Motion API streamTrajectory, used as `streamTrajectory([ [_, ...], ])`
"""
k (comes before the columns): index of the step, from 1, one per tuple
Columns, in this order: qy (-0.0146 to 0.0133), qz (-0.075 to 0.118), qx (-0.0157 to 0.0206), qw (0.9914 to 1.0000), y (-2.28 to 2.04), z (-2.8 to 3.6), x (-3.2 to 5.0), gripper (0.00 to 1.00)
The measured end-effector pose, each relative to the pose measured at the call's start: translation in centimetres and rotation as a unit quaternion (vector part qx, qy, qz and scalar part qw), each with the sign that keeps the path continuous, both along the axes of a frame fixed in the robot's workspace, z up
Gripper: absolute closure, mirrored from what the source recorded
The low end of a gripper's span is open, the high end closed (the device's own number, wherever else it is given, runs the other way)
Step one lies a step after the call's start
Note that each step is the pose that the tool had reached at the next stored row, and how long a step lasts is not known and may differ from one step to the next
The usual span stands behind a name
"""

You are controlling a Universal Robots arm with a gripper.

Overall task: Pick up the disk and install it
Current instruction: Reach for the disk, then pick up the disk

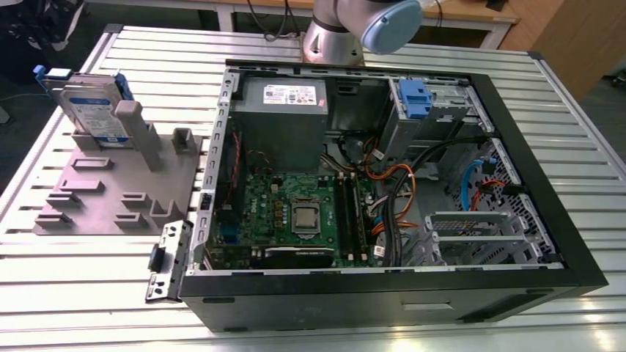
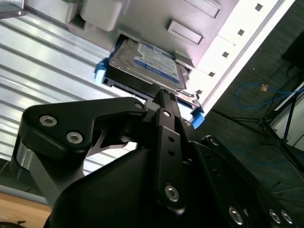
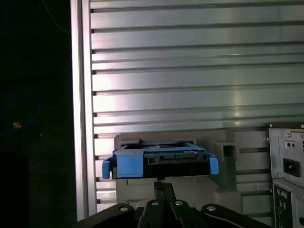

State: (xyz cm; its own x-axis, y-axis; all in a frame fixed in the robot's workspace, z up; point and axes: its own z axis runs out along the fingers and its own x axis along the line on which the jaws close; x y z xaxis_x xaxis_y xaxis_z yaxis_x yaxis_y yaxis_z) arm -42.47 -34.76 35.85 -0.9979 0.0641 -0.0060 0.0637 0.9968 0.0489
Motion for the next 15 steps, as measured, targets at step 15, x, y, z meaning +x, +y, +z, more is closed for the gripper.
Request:
streamTrajectory([
  [15, 0.0001, 0.000, 0.0000, 1.00000, 0.57, -0.78, -1.79, 0.89],
])
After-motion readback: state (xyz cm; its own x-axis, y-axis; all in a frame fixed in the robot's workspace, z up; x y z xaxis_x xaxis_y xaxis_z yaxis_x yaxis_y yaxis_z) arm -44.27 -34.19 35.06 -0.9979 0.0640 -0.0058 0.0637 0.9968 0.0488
